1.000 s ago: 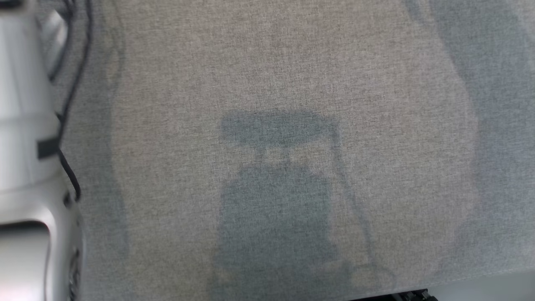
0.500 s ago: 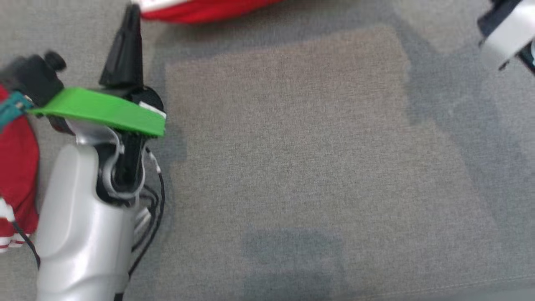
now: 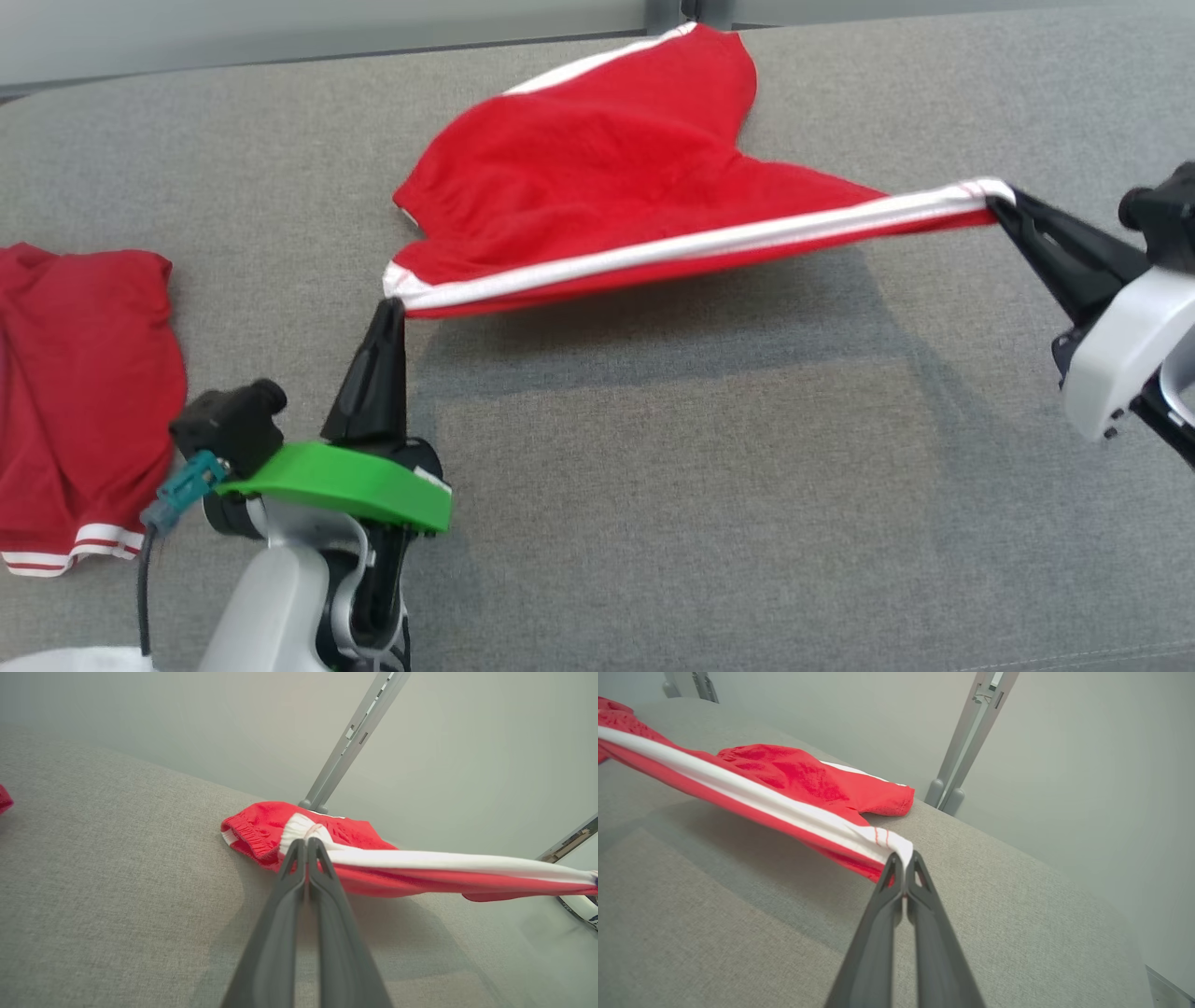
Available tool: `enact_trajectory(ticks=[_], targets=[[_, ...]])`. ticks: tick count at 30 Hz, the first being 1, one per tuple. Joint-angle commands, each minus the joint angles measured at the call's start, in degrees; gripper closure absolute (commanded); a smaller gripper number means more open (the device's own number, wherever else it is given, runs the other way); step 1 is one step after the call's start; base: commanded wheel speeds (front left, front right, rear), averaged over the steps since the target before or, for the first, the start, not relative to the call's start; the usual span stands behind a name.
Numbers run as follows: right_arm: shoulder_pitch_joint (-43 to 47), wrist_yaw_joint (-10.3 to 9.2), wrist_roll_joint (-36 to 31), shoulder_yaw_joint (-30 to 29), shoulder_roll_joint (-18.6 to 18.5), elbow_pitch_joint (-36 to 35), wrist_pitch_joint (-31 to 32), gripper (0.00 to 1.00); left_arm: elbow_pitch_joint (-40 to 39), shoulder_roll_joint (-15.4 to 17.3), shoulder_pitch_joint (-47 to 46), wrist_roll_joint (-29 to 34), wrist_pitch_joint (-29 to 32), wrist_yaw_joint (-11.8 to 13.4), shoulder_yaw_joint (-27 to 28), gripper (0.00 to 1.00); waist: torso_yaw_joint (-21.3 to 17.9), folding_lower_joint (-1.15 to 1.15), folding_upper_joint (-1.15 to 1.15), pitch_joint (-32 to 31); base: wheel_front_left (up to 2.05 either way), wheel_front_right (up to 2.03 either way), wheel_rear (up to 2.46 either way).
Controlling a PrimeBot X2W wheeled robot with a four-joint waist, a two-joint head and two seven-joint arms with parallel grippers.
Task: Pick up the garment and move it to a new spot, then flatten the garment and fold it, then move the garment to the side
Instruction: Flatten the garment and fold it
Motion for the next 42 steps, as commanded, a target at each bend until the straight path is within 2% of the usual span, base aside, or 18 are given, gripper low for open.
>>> enact_trajectory(ticks=[1, 10, 18, 21, 24, 29, 35, 42], targets=[[2.0, -0.24, -0.5, -1.4, -0.1, -0.6, 1.0, 1.0, 0.0, 0.5, 1.8, 0.4, -0.3, 0.8, 0.4, 1.0, 0.2, 0.01, 0.0, -3.0, 0.0, 0.0, 0.0], [22.3, -0.22, -0.8, -14.5, 4.5, -15.6, 15.9, 1.0, -3.0, 2.7, 11.7, 3.6, 2.0, 3.3, -3.8, 1.0, 1.1, 0.01, 0.0, -5.7, 0.0, 0.0, 0.0], [35.8, -0.24, -2.1, -24.2, 8.8, -25.5, 23.3, 1.0, -8.0, 4.9, 19.0, 5.6, 4.2, 6.2, -5.8, 1.0, 1.7, 0.01, 0.0, -6.0, 0.0, 0.0, 0.0], [37.0, -0.24, -2.9, -25.9, 8.6, -27.9, 24.4, 1.0, -10.0, 5.1, 20.4, 5.4, 4.5, 6.8, -6.0, 1.0, 1.7, 0.01, 0.0, -5.5, 0.0, 0.0, 0.0], [34.4, -0.24, -2.8, -25.4, 7.5, -28.4, 24.3, 1.0, -11.4, 5.6, 20.0, 6.1, 3.6, 6.7, -5.8, 1.0, 1.9, 0.01, 0.0, -4.8, 0.0, 0.0, 0.0], [25.1, -0.19, -0.3, -19.9, 3.4, -24.9, 23.5, 1.0, -10.2, 4.8, 13.4, 7.0, 4.0, 5.0, -6.8, 1.0, 2.6, 0.01, 0.0, -2.5, 0.0, 0.0, 0.0], [8.2, -0.17, 3.2, -10.3, -2.0, -15.7, 24.8, 1.0, -5.8, 2.5, 2.7, 7.9, 6.7, 3.3, -8.8, 1.0, 4.0, 0.01, 0.0, 1.9, 0.0, 0.0, 0.0], [-7.8, -0.17, 5.7, -0.5, -5.1, -7.2, 26.9, 1.0, -1.5, 0.2, -6.6, 9.1, 8.2, 2.7, -10.0, 1.0, 6.3, 0.01, 0.0, 6.2, 0.0, 0.0, 0.0]])
